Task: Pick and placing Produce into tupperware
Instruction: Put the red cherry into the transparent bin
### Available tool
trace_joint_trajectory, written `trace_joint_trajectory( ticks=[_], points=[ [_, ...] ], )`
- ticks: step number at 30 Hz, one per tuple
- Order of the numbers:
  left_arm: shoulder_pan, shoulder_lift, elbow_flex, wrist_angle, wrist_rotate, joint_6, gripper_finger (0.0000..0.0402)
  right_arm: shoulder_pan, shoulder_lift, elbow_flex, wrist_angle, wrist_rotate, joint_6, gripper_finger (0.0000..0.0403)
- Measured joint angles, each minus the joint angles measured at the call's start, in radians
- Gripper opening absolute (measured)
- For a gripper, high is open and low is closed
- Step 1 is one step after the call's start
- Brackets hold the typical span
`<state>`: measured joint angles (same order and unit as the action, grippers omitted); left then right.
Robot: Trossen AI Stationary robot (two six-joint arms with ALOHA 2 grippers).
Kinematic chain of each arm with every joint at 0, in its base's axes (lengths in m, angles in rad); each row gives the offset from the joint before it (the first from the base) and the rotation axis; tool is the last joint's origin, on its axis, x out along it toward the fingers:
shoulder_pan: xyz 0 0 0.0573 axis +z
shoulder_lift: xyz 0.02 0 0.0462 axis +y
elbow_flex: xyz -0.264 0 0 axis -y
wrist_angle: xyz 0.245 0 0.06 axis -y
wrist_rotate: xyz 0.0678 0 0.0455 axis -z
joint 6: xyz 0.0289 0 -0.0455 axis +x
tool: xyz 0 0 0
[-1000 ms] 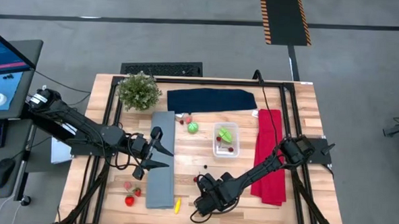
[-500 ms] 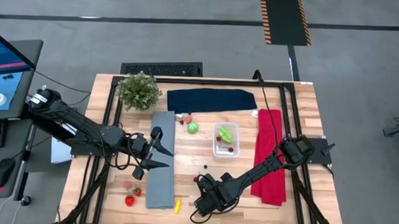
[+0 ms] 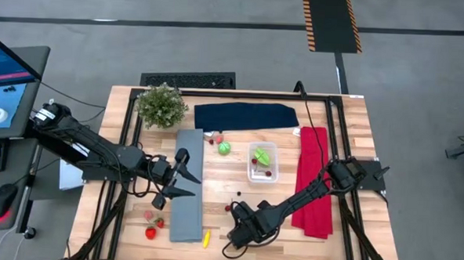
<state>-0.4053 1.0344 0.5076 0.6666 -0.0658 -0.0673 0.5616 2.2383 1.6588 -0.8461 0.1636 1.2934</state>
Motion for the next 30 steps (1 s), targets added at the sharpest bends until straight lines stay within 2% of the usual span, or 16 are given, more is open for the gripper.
trace_joint_trajectory(
  ticks=[5, 10, 16, 22, 30],
  points=[
    [0.000, 0.000, 0.000, 0.006, 0.000, 0.000, 0.0167, 0.001, 0.004, 0.016, -0.024, -0.004, 0.006, 0.0058],
    [0.000, 0.000, 0.000, 0.006, 0.000, 0.000, 0.0167, 0.001, 0.005, 0.016, -0.028, -0.002, -0.003, 0.0013],
    [0.000, 0.000, 0.000, 0.006, 0.000, 0.000, 0.0167, 0.001, 0.005, 0.017, -0.035, 0.002, -0.016, 0.0014],
    [0.000, 0.000, 0.000, 0.005, 0.000, 0.000, 0.0167, -0.008, -0.020, 0.010, -0.114, 0.050, -0.037, 0.0017],
    [0.000, 0.000, 0.000, 0.005, 0.000, 0.000, 0.0167, -0.020, -0.125, 0.013, -0.219, 0.184, -0.045, 0.0010]
  ],
)
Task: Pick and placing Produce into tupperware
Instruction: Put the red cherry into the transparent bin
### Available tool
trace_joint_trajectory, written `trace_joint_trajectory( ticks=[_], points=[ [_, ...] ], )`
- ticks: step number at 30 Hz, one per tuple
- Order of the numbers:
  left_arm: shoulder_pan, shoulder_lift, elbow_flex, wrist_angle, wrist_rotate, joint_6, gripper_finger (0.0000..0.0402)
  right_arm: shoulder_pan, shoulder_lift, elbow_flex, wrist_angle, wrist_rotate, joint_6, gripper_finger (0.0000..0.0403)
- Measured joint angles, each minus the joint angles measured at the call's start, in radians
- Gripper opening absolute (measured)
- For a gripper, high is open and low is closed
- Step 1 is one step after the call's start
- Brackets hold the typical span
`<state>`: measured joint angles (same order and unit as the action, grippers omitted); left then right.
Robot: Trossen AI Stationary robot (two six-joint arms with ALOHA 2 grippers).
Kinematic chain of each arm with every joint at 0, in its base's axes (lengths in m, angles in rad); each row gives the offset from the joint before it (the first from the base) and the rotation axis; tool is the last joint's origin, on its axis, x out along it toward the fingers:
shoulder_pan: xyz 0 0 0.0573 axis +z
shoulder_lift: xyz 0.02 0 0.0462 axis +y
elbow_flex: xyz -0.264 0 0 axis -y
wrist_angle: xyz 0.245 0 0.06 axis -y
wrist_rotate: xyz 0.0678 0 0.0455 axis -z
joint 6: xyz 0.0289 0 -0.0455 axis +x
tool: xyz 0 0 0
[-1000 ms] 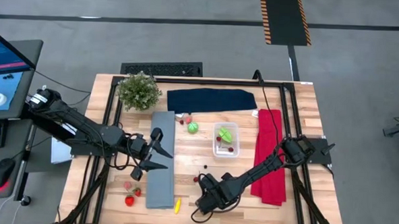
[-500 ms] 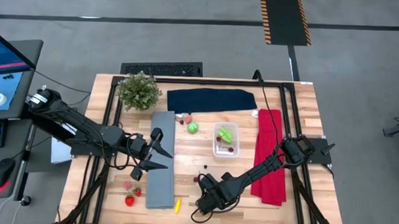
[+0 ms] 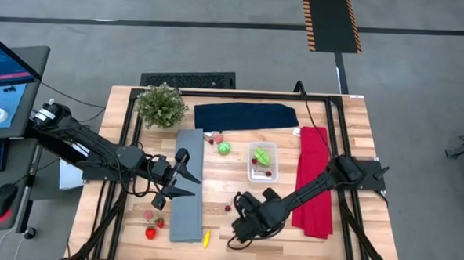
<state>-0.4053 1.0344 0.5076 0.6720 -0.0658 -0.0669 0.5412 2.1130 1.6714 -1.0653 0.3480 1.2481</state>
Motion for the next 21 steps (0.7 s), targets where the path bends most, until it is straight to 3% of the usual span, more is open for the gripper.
trace_joint_trajectory(
  ticks=[11, 21],
  points=[
    [0.000, 0.000, 0.000, 0.000, 0.000, 0.000, 0.0167, -0.035, -0.165, 0.002, -0.156, 0.208, -0.017, 0.0010],
    [0.000, 0.000, 0.000, 0.000, 0.000, 0.000, 0.0167, -0.198, -0.178, -0.010, -0.170, 0.207, -0.165, 0.0016]
  ],
)
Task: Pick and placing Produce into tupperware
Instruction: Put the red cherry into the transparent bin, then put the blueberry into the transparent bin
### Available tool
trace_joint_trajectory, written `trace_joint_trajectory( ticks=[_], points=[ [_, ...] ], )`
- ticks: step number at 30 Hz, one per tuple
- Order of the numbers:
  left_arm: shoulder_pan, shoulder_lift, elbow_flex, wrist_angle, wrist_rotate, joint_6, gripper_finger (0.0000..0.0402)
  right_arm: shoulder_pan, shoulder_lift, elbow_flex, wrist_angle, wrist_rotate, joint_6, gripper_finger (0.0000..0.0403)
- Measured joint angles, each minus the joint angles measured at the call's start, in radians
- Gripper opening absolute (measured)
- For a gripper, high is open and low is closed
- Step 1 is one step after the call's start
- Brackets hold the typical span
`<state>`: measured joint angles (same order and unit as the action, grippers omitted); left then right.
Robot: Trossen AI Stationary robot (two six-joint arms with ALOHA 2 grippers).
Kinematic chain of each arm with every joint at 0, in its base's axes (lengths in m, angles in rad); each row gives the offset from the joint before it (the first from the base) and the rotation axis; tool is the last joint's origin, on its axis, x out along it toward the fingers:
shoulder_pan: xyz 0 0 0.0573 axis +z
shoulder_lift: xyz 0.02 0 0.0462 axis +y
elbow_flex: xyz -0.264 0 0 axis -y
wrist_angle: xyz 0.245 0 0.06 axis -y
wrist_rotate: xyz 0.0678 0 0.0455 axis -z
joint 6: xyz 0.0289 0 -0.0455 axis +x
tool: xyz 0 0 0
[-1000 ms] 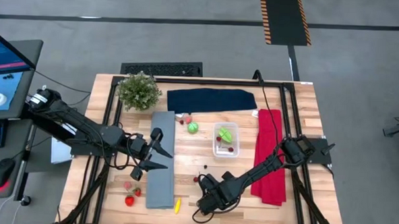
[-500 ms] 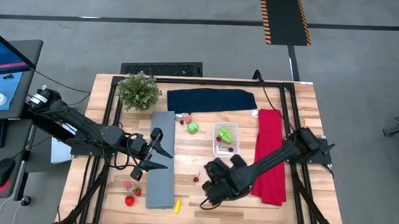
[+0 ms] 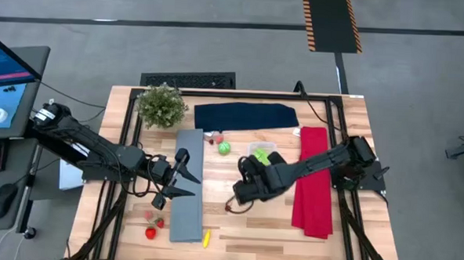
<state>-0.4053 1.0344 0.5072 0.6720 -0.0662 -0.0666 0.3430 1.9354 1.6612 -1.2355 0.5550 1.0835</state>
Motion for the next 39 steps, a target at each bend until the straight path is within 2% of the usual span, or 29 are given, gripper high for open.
trace_joint_trajectory(
  ticks=[5, 10, 19, 25, 31, 39],
  points=[
    [0.000, 0.000, 0.000, 0.000, 0.006, -0.001, 0.0167, -0.064, -0.001, -0.019, -0.025, -0.014, -0.034, 0.0010],
    [0.000, 0.000, 0.000, 0.000, 0.006, -0.006, 0.0167, -0.114, -0.001, -0.089, 0.020, -0.106, -0.061, 0.0023],
    [0.000, 0.000, 0.000, 0.000, 0.008, -0.011, 0.0167, -0.136, 0.000, -0.237, 0.096, -0.152, -0.062, 0.0015],
    [0.000, 0.000, 0.000, 0.000, 0.007, -0.011, 0.0167, -0.138, 0.000, -0.295, 0.161, -0.146, -0.055, 0.0046],
    [0.000, 0.000, 0.000, 0.001, 0.007, -0.011, 0.0167, -0.128, 0.000, -0.297, 0.177, -0.107, -0.024, 0.0065],
    [0.000, 0.000, 0.000, 0.002, 0.007, -0.011, 0.0167, -0.109, 0.000, -0.297, 0.180, -0.071, -0.073, 0.0119]
  ],
)
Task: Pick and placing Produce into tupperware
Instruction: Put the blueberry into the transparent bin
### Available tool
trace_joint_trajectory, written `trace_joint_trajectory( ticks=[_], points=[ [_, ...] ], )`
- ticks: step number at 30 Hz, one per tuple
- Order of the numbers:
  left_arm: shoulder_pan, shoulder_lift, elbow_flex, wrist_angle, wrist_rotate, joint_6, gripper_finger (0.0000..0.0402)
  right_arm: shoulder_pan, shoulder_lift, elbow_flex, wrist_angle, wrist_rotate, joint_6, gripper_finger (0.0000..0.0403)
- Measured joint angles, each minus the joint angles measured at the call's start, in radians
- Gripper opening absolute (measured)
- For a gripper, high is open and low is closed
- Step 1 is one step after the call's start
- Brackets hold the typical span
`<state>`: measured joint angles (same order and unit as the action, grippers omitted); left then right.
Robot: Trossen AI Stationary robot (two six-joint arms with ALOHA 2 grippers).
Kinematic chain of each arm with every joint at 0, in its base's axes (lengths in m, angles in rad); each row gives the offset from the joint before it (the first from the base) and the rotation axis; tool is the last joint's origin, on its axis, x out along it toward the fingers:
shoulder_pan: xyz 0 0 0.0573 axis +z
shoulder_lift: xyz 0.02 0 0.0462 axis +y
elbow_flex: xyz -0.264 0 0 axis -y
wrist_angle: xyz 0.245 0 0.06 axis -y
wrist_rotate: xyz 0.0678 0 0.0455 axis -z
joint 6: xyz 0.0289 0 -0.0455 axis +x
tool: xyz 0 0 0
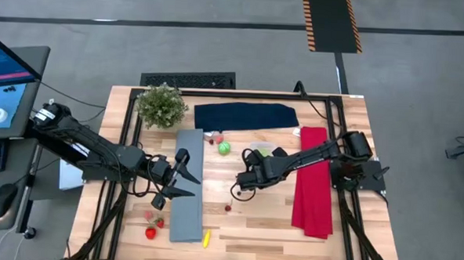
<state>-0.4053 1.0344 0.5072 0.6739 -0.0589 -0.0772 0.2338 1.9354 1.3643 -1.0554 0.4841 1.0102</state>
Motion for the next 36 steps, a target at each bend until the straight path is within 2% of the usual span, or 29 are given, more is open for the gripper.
trace_joint_trajectory(
  ticks=[7, 12, 16, 22, 26, 33, 36],
  points=[
    [0.000, 0.000, 0.000, 0.007, 0.000, 0.008, 0.0167, 0.060, 0.000, 0.045, 0.046, 0.070, -0.068, 0.0136],
    [0.000, 0.000, 0.000, 0.007, 0.000, 0.013, 0.0167, 0.110, 0.000, 0.099, 0.153, 0.062, -0.160, 0.0134],
    [0.000, 0.000, 0.000, 0.007, 0.000, 0.013, 0.0167, 0.140, 0.000, 0.135, 0.271, -0.039, -0.248, 0.0128],
    [0.000, 0.000, 0.000, 0.009, 0.000, 0.013, 0.0167, 0.137, 0.000, 0.149, 0.381, -0.213, -0.251, 0.0125],
    [0.000, 0.000, 0.000, 0.013, 0.000, 0.012, 0.0167, 0.124, 0.000, 0.149, 0.370, -0.252, -0.243, 0.0153],
    [0.000, 0.000, 0.000, 0.013, 0.000, 0.012, 0.0167, 0.097, 0.000, 0.149, 0.321, -0.282, -0.226, 0.0240],
    [0.000, 0.000, 0.000, 0.013, 0.000, 0.012, 0.0167, 0.089, 0.000, 0.150, 0.327, -0.280, -0.262, 0.0254]
  ],
)
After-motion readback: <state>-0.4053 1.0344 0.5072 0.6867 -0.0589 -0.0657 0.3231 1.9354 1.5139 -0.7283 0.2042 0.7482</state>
